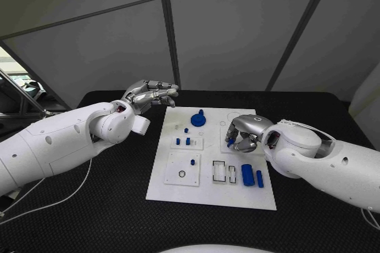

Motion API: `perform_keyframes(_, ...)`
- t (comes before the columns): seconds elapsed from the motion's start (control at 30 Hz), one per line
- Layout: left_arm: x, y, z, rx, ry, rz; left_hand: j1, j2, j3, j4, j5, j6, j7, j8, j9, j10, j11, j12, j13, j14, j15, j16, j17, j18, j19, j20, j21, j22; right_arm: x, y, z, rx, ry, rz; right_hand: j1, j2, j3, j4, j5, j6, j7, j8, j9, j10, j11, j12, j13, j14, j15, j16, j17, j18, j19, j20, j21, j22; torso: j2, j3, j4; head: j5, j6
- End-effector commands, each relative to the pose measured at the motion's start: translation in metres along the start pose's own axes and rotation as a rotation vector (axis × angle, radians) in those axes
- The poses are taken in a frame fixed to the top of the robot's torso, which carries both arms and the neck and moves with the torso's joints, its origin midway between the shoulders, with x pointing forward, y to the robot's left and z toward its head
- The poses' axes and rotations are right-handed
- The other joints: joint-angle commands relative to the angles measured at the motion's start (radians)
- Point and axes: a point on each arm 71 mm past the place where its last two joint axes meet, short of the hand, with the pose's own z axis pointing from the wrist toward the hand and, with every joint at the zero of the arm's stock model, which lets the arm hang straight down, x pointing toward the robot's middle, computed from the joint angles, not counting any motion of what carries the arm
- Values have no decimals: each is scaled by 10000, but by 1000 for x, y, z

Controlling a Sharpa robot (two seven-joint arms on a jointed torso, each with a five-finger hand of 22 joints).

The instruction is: Assemble the parts on the task board

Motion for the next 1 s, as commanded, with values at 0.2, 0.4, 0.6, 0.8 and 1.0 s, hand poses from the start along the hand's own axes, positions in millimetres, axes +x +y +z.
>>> perform_keyframes(0.2, 1, -1, 1, 47, 101, -70, 80, 38, -26, -55, 20, -42, 30, -44, 13, -65, -14, -24, -14, 54, 18, -36, -15, 11, -5, 58, -51, -16, -12, 7, -9, -369, -1266, 68, 142, 282, 183, -63, 60, 179, -59, 59, 121, 278, -131, 10, 64, 182, -128, 121, 59, -123, 458, -152, 162, 1337, -16, 2, -3, 10, -5)
perform_keyframes(0.4, 0, -1, 1, 45, 88, -67, 84, 64, -36, -68, 7, -37, 27, -37, 20, -58, -17, -20, -15, 63, 19, -81, -24, 13, -16, 62, -67, -26, -29, 20, -23, -830, -1910, 374, 143, 201, 206, -116, 55, 169, -54, 29, 127, 286, -129, -37, 68, 180, -132, 137, 67, -125, 460, -166, 167, 1343, -12, -8, 3, 15, 9)
perform_keyframes(0.6, 1, 0, 1, 44, 101, -78, 84, 64, -36, -68, 7, -37, 27, -37, 20, -58, -17, -20, -15, 63, 19, -81, -24, 13, -16, 62, -67, -26, -42, 47, -32, -1689, -2307, 936, 156, 159, 242, -157, 79, 160, -50, 3, 131, 293, -126, -76, 72, 182, -135, 165, 94, -130, 468, -173, 185, 1365, -5, -5, 2, 41, 2)
perform_keyframes(0.8, 2, 0, 2, 34, 113, -88, 84, 64, -36, -68, 7, -37, 27, -37, 20, -58, -17, -20, -15, 63, 19, -81, -24, 13, -16, 62, -67, -26, -41, 77, -25, -2593, -2103, 1530, 162, 143, 279, -181, 103, 144, -40, -25, 131, 288, -116, -114, 72, 164, -134, 119, 12, -112, 434, -176, 126, 1297, -9, -23, 13, 117, -42)
perform_keyframes(1.0, 4, 1, 4, 37, 133, -105, 84, 64, -36, -68, 7, -37, 27, -37, 20, -58, -17, -20, -15, 63, 19, -81, -24, 13, -16, 62, -67, -26, -14, 106, -13, -3451, -1284, 1777, 157, 143, 310, -189, 113, 126, -27, -49, 131, 272, -102, -149, 70, 153, -133, 105, -13, -108, 426, -177, 114, 1284, -9, -20, 39, 201, -98)
